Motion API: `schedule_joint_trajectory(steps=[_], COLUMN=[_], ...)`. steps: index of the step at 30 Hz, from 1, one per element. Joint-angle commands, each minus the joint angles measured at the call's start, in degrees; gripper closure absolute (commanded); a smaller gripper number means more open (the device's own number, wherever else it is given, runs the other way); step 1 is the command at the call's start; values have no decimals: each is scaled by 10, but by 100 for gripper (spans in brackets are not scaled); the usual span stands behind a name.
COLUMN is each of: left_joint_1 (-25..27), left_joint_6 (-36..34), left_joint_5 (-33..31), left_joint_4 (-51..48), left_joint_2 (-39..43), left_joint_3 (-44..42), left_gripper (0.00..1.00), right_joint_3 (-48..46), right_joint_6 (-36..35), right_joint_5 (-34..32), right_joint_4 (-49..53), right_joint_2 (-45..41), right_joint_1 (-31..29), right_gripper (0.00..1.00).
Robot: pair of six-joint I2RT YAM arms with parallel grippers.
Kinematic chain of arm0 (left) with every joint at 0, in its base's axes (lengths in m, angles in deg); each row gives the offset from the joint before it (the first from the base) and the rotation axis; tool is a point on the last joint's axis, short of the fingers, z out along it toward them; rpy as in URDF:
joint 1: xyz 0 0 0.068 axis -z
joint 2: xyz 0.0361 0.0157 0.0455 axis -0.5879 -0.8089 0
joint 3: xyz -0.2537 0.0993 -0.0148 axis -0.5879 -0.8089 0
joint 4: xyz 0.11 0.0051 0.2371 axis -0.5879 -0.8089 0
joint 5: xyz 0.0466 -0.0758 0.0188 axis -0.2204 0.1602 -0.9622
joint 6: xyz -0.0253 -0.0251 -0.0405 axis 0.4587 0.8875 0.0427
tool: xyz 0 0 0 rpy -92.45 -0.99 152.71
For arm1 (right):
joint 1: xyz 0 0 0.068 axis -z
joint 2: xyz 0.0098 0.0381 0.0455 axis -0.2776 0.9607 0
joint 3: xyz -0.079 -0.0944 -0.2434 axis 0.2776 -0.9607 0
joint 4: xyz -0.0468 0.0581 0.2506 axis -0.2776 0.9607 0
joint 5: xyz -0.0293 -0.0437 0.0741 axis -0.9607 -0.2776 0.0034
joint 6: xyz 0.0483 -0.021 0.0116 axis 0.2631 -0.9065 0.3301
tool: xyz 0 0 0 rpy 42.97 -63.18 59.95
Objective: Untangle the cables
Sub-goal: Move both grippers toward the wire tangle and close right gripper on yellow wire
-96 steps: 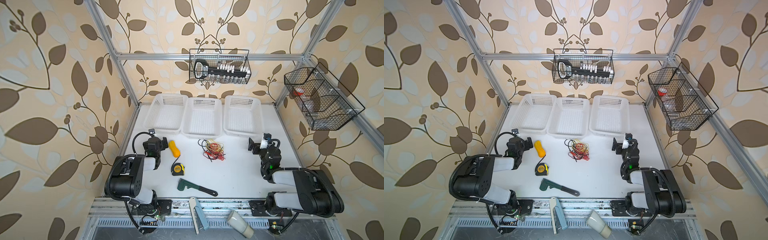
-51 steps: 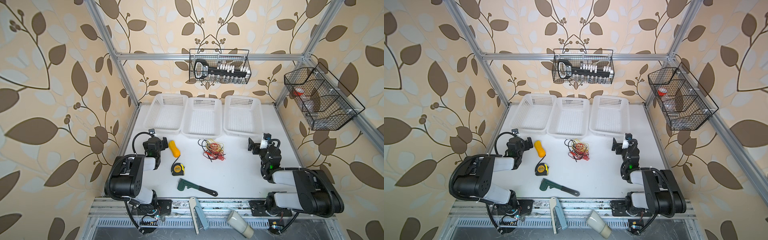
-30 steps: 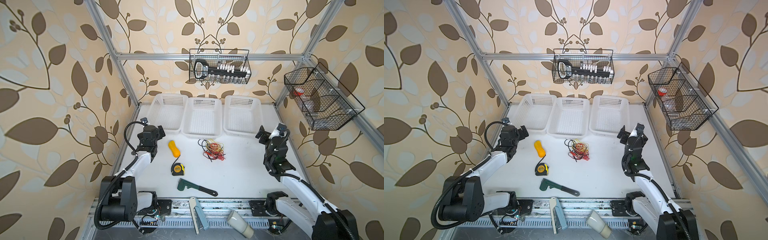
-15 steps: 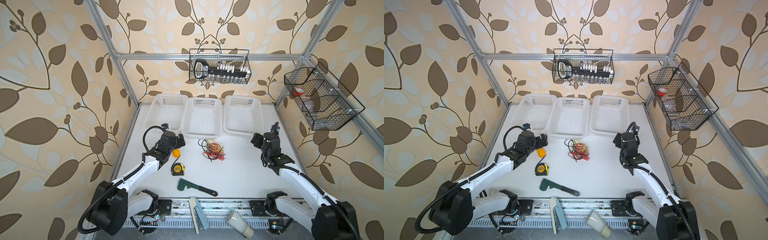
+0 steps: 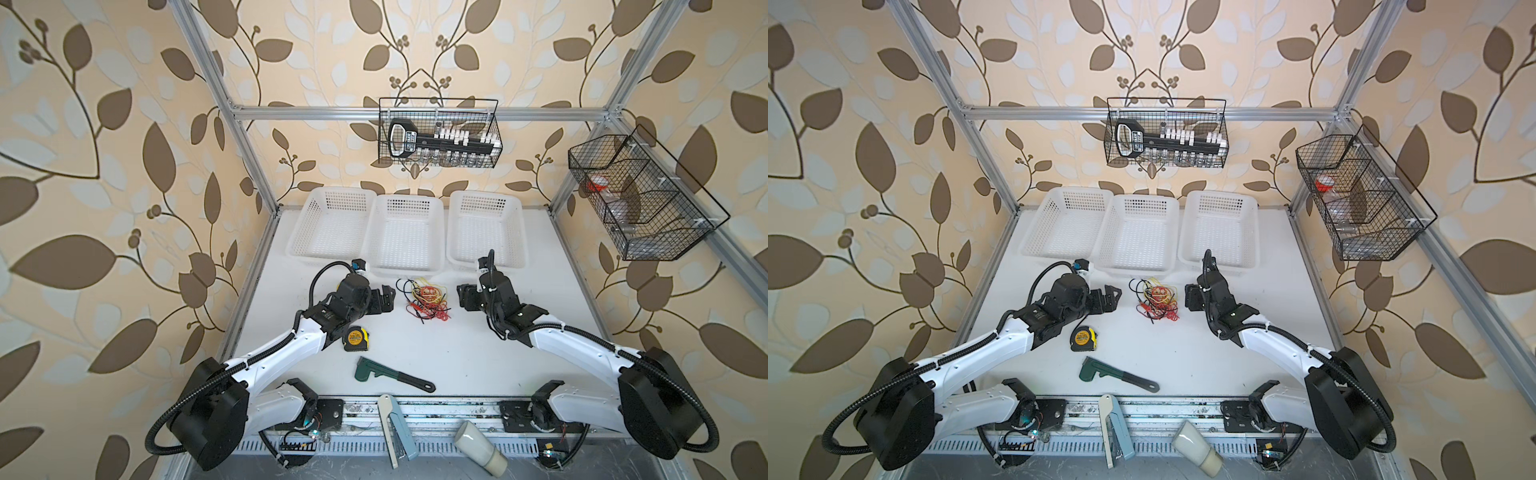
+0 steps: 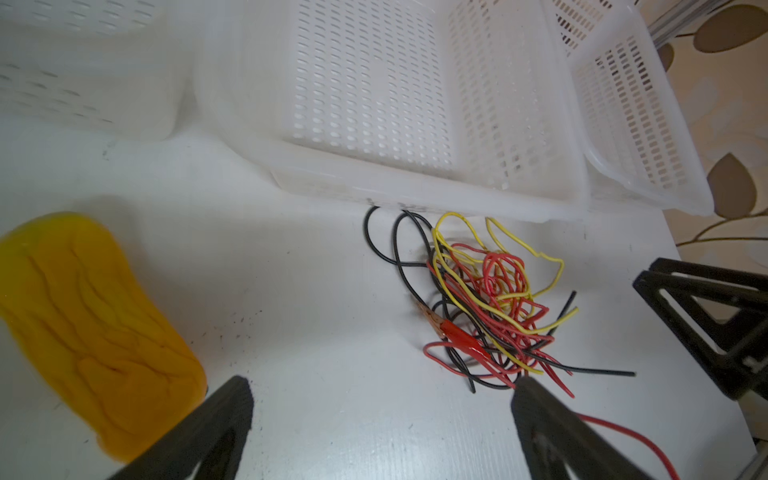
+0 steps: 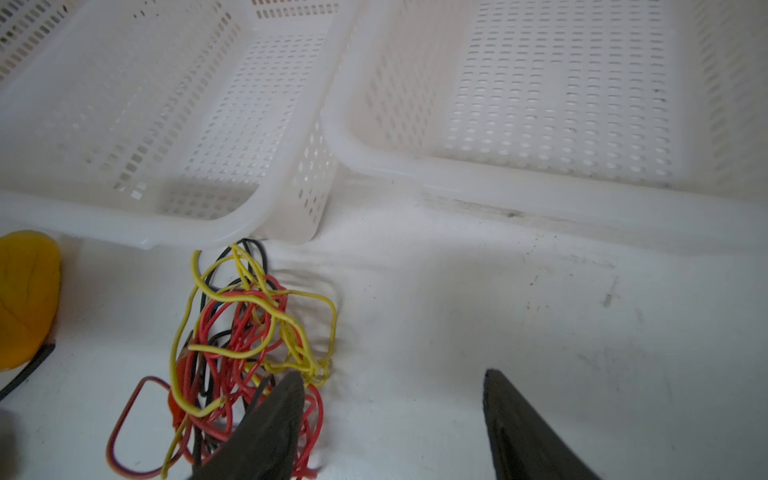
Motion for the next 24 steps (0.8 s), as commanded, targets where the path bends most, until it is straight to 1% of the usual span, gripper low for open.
schedule_joint_trajectory(steps=[1, 3, 8, 15, 16, 17, 18, 21, 22, 24], left_joint_1=[5, 5, 6, 6, 6, 7, 7, 7, 8, 7], left_joint_6=[-26, -34, -47, -49, -51, -53, -53, -55, -55, -55], left_joint_5=[31, 32, 50, 76, 78, 79, 79, 78, 76, 73], left_joint_4=[36, 48, 71, 111, 113, 114, 114, 116, 117, 119], left_joint_2=[-2, -4, -16, -53, -58, -62, -65, -69, -69, -69], left_joint_3=[-8, -12, -12, -4, -2, 0, 2, 6, 6, 6], left_gripper=[1, 1, 1, 1, 1, 1, 1, 1, 1, 1], right_joint_3=[5, -2, -1, 21, 23, 25, 27, 30, 30, 27], right_joint_6=[-12, -20, -27, -24, -24, -25, -29, -37, -40, -52], right_joint_5=[71, 88, 104, 96, 95, 101, 110, 129, 130, 130], right_joint_4=[-54, -81, -107, -143, -149, -157, -163, -171, -172, -171], right_joint_2=[21, 33, 74, 148, 155, 160, 166, 166, 163, 150], right_joint_1=[-1, -1, -1, -1, 0, 1, 0, -2, -3, -7], right_gripper=[36, 37, 38, 50, 53, 62, 73, 95, 99, 100])
